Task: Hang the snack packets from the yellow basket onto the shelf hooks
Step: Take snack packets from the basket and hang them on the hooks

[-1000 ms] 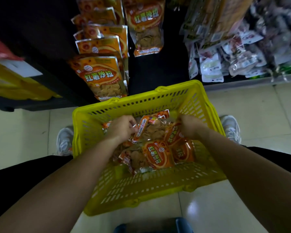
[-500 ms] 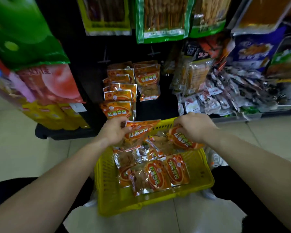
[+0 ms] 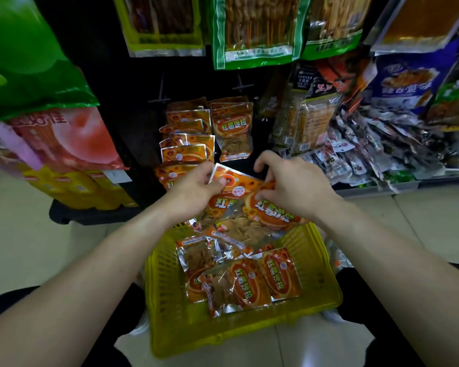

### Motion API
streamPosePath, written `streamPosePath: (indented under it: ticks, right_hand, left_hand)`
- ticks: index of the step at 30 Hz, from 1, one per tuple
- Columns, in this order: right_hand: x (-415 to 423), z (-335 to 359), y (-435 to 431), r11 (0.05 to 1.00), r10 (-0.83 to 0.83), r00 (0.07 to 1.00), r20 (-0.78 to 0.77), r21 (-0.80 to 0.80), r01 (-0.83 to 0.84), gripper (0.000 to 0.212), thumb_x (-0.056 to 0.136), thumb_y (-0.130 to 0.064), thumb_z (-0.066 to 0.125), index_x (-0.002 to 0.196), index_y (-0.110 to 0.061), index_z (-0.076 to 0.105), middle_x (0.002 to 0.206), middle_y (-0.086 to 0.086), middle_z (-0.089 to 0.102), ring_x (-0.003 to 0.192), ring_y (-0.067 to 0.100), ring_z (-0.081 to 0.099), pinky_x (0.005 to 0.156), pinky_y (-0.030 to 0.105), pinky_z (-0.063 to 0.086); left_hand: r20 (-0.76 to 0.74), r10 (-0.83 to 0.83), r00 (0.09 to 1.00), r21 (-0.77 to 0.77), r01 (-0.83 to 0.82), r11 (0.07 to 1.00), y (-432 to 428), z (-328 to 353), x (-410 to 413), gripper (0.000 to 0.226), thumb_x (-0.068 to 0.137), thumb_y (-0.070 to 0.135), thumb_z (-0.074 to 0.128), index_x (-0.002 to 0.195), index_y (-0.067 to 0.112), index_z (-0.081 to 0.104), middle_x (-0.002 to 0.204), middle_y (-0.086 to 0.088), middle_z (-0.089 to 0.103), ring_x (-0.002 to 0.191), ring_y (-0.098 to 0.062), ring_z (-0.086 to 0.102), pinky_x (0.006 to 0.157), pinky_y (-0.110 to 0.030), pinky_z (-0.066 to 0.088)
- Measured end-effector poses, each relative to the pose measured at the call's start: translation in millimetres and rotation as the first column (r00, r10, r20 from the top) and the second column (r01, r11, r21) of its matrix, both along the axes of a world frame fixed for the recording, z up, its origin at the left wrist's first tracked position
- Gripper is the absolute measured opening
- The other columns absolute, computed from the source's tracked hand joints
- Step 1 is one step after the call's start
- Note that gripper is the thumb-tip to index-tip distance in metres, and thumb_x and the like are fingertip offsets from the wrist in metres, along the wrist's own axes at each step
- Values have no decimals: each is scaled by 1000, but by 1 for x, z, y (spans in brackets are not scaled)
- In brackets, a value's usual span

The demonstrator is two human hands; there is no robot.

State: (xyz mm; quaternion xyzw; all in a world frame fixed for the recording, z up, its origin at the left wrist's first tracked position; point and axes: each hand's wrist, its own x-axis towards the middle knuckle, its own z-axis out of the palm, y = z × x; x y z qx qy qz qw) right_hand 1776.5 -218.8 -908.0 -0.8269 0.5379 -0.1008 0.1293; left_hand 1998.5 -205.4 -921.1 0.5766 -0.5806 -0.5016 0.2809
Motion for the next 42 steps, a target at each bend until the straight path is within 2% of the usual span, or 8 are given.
streamPosePath:
  ticks: [2, 4, 8, 14, 21, 31, 37, 42]
  right_hand:
    - [1, -5, -14, 1000, -22, 1000, 3, 12, 22, 53, 72, -56, 79, 116, -39, 53, 93, -13, 66, 86, 18, 62, 63, 36, 52]
    - [0, -12, -27, 999, -26, 1000, -17, 23, 27, 37, 70, -60, 78, 94, -36, 62, 88, -12, 66, 86, 18, 62, 61, 33, 49]
    - [5, -20, -45, 997, -35, 999, 19, 68, 33, 46, 66, -63, 79, 63, -31, 46, 67, -13, 55, 74, 18, 56, 50, 27, 32]
    - [13, -25, -56, 991, -38, 999, 38, 129, 32, 54, 61, -71, 77, 60, -26, 47, 61, -8, 53, 67, 19, 56, 51, 29, 31]
    - [12, -21, -54, 986, -30, 999, 42, 166, 22, 52, 56, -69, 80, 62, -23, 55, 63, -8, 58, 66, 13, 57, 51, 27, 33]
    - [5, -23, -51, 987, -6, 992, 129, 161, -15, 50, 54, -66, 82, 65, -25, 55, 62, -9, 58, 62, 7, 56, 54, 33, 45]
    - [-10, -22, -62, 981, 17, 948, 317, 179, -77, 28, 68, -49, 82, 84, -32, 66, 95, -9, 57, 86, 9, 59, 72, 29, 46]
    - [-16, -28, -67, 947, -122, 884, 452, 320, -32, 13, 86, -32, 74, 82, -21, 70, 77, -8, 74, 70, 2, 70, 62, 28, 56]
  left_hand:
    - [-4, -30, 1000, -14, 30, 999, -9, 0, -6, 5, 102, 24, 55, 101, 21, 59, 95, 3, 74, 87, -11, 73, 73, -24, 58]
    - [12, -50, 999, -12, 50, 999, -16, -3, -10, 5, 102, 24, 55, 99, 22, 58, 94, 3, 74, 85, -9, 73, 68, -19, 55]
    - [15, -38, 999, -25, 38, 999, -26, -9, -11, 10, 102, 21, 56, 107, 14, 60, 94, 0, 76, 85, -11, 73, 66, -19, 55]
    - [135, -95, 986, -107, 110, 988, -32, -15, -8, 11, 100, 25, 59, 103, 15, 61, 94, -6, 71, 90, -21, 68, 82, -48, 55]
    - [229, -138, 964, -72, 158, 985, -26, -17, -10, 39, 79, 16, 83, 111, 22, 61, 103, 2, 70, 96, -13, 68, 87, -46, 56]
    - [216, -37, 976, -143, 70, 987, -24, -17, -13, 32, 81, 18, 82, 103, 18, 60, 94, 4, 73, 89, -15, 71, 81, -47, 58]
    - [145, 2, 989, -121, 16, 993, -35, -9, -2, 26, 87, 11, 77, 104, 19, 60, 96, 2, 75, 88, -21, 74, 78, -53, 60]
    - [86, 19, 996, -107, -10, 994, -39, -12, 5, 31, 91, 6, 70, 114, 22, 59, 100, 5, 76, 89, -14, 74, 76, -50, 62]
